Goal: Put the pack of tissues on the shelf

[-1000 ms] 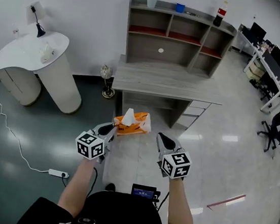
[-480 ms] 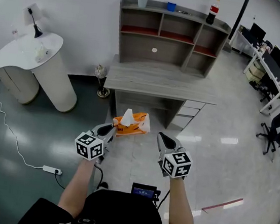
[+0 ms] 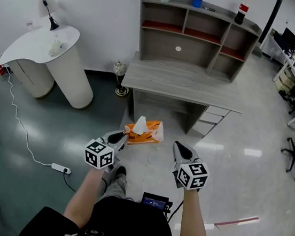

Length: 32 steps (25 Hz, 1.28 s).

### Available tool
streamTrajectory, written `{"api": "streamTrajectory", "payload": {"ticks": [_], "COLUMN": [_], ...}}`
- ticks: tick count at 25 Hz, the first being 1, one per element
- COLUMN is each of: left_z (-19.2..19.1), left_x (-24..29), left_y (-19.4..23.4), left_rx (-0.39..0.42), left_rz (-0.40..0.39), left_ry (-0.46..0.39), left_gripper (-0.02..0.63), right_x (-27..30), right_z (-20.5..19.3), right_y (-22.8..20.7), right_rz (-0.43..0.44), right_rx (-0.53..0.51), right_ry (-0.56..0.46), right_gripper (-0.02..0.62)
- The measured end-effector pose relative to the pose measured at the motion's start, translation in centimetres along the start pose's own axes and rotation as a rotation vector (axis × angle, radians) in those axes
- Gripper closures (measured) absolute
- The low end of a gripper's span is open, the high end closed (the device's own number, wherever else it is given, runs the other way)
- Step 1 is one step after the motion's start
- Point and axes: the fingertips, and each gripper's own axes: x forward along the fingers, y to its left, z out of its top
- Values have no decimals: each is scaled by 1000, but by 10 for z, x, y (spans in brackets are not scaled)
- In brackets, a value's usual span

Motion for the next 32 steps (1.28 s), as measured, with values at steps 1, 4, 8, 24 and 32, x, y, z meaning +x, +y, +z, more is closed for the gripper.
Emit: {"api": "streamTrajectory", "payload": {"ticks": [1,4,8,24,32], "left_z": [1,0,5,62,79], "left_x": [3,12,30,104,119], "left_y": [4,19,50,177,226], "left_rx": [0,-3,-15,11,11], "left_rz": [-1,-6,-28,-167,-192], "left_ry": [1,5,11,48,52], "left_gripper": [594,594,594,594,594], "right_x": [5,22,52,200,247], "right_z": [0,-2,5,55,70], "right_y": [-2,-5,-10,-32,-30], "right_rz": [-1,-1,-25,-137,-170], "right_rx": [3,4,-2,24,34], "right_ry": [2,12,19,21,12], "right_gripper": [597,597,597,597,597]}}
